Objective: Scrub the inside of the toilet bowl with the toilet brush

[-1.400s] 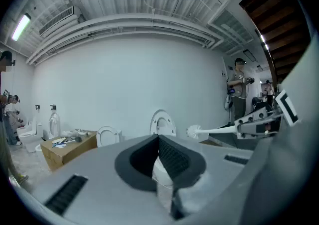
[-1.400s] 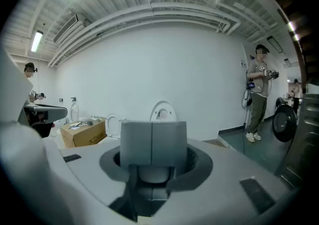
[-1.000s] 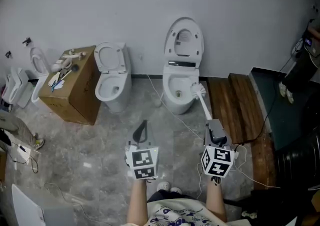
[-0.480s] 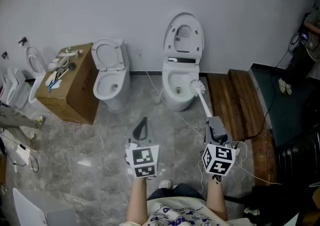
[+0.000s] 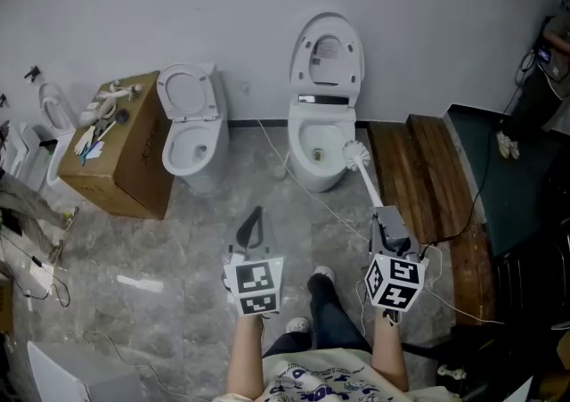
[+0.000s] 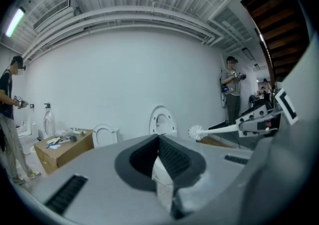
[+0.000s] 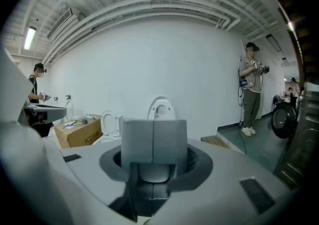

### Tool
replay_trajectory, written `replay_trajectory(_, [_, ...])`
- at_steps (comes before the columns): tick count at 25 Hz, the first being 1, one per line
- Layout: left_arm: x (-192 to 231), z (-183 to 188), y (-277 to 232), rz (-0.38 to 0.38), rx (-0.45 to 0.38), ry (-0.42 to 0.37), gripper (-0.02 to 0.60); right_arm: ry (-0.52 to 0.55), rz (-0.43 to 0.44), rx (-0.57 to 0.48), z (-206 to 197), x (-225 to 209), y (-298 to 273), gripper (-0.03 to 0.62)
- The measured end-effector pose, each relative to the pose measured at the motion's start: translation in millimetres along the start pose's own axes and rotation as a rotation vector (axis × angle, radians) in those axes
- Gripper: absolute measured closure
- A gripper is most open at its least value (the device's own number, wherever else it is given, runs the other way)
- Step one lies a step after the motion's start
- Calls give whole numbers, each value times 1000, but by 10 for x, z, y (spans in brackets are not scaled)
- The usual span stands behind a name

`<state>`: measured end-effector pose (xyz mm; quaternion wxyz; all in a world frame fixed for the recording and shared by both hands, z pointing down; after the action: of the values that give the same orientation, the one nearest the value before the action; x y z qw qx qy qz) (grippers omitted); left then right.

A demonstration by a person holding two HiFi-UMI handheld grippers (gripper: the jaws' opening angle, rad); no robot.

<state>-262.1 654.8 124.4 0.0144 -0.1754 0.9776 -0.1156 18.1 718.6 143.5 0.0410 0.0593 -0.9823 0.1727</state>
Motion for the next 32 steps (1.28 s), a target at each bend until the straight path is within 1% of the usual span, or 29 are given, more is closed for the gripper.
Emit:
replay_trajectory(5, [26, 79, -334, 17, -4, 1, 580, 6, 0, -3, 102, -112, -329, 427])
replay_trajectory(9, [26, 164, -710, 36, -12, 4, 580, 14, 17, -4, 216, -229, -762, 427])
replay_trajectory(19, [-76, 542, -1908, 91, -14, 12, 580, 35, 77, -20, 768, -662, -2029, 427])
replay_trajectory(24, [-166, 722, -2479, 106, -20, 15, 578, 44, 103, -22, 975, -886, -2605, 427])
replay_trajectory(28, [-240, 799, -2834, 108, -14, 9, 580, 38, 119, -15, 1057, -1022, -2960, 427])
replay_trajectory(32, [-300, 802, -3108, 107, 6, 9, 580, 24, 132, 3, 1050, -1127, -3229, 427])
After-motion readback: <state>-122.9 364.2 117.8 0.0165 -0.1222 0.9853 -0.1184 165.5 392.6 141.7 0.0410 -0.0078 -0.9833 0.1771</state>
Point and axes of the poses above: the fingertips, and each gripper's own axes: y backward along the fingers, x to its left, z out of its top, the point moved 10 cm from there along y, backward along the fingers, and after that the axes turned 7 degrees about y, right-handed, at the moved point
